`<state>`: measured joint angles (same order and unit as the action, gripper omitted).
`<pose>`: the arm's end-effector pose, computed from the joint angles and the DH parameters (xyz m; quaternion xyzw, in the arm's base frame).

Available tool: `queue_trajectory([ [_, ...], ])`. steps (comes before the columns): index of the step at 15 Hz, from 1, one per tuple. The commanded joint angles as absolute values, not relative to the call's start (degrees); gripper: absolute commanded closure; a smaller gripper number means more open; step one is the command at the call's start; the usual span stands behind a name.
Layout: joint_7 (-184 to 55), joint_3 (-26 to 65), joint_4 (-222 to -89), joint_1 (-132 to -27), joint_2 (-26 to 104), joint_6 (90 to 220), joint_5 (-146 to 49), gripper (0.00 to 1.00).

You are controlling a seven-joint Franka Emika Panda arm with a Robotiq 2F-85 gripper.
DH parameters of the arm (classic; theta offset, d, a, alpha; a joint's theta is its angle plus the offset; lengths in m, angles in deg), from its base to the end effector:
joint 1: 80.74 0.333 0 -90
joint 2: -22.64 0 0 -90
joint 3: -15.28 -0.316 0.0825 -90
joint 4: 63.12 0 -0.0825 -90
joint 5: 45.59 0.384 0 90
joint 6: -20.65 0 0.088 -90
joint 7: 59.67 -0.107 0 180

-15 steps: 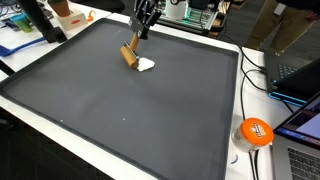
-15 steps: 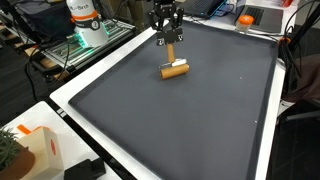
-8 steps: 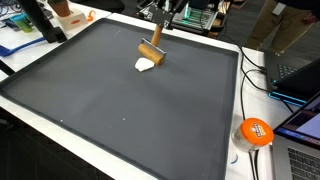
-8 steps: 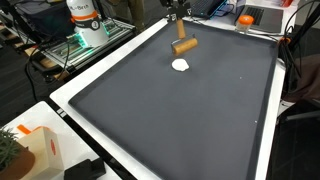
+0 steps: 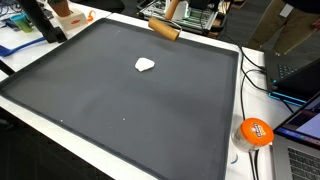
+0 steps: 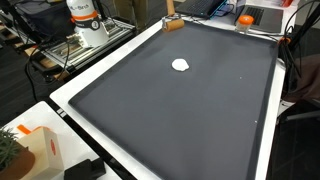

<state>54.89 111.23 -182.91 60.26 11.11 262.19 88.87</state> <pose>0.3594 0.1907 0.4304 0.9700 0.0207 0.1983 0.1393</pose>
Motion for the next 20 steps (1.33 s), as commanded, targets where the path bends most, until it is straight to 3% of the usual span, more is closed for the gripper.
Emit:
queue_trajectory([
  [1,57.1,112.0,-181.7,60.2,12.8,262.1,90.2,0.53],
  [6,59.7,113.2,-179.6,60.1,14.8,262.0,91.4,0.53],
  [7,59.8,113.3,-179.6,60.1,14.8,262.0,91.4,0.78],
  [8,57.1,102.2,-178.7,51.3,8.7,264.8,86.1,0.78],
  [9,62.6,110.5,-176.2,56.6,11.6,262.5,90.2,0.78],
  [12,71.8,110.5,-169.3,54.6,3.5,265.5,89.2,0.78],
  [18,96.8,135.3,-161.5,64.3,1.4,264.4,98.5,0.78],
  [20,101.0,134.4,-163.0,60.4,0.0,264.4,99.3,0.78],
])
